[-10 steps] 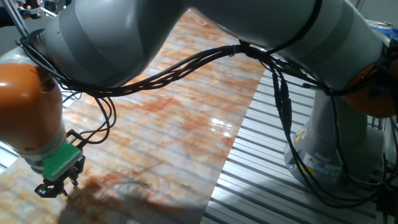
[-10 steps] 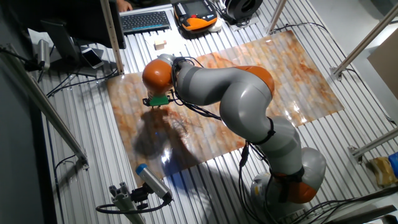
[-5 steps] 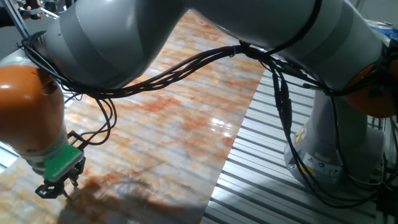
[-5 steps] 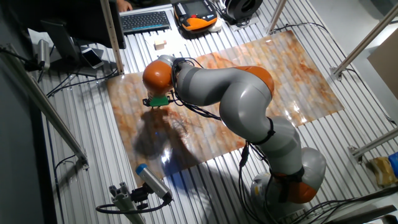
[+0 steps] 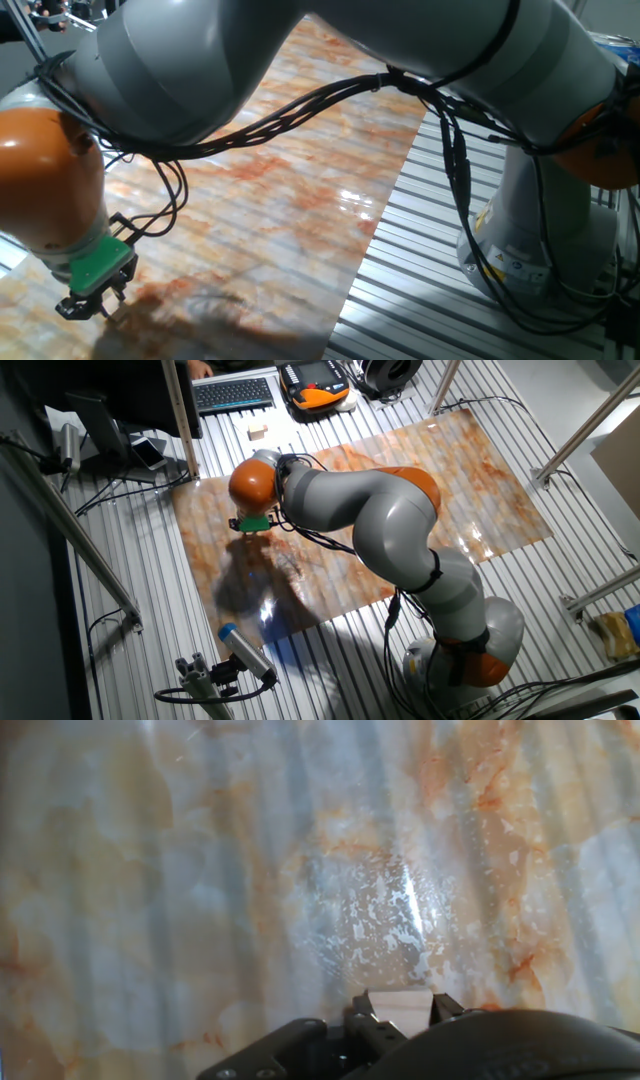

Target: Pick up the small block on the left and move it to the right

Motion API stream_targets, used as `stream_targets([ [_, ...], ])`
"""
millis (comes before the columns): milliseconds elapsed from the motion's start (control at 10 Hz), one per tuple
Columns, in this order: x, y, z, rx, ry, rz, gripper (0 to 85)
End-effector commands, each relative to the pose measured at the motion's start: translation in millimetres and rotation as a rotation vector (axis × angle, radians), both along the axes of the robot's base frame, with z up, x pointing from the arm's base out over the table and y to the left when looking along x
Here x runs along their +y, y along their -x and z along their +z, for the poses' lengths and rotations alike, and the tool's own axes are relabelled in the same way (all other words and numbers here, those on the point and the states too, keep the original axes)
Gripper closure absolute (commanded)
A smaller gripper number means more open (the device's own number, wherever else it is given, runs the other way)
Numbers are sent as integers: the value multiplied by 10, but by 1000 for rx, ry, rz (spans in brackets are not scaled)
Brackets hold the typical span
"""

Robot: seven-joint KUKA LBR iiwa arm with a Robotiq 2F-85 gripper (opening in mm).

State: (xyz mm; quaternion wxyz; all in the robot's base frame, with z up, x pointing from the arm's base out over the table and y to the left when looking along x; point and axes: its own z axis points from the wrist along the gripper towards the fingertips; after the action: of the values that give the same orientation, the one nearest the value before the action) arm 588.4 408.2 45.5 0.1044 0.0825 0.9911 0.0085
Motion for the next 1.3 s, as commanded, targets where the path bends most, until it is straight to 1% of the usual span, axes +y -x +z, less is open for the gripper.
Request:
stream_targets([
  [0, 9, 0, 4, -5, 8, -11, 340],
  [100, 14, 0, 6, -8, 17, -25, 340],
  [200, 16, 1, 5, -11, 16, -29, 340],
  [400, 20, 2, 4, -14, 25, -37, 340],
  [600, 24, 0, 32, -8, -1, -39, 340],
  [700, 24, 1, 72, -3, -3, -42, 340],
  [800, 37, 13, 147, -1, -12, -51, 340],
  [900, 59, 15, 238, 10, -8, -59, 340],
  [1000, 77, 14, 333, 26, -12, -57, 340],
  [1100, 76, 13, 433, 39, -12, -54, 510],
  [1200, 43, 12, 525, 48, -13, -41, 510],
])
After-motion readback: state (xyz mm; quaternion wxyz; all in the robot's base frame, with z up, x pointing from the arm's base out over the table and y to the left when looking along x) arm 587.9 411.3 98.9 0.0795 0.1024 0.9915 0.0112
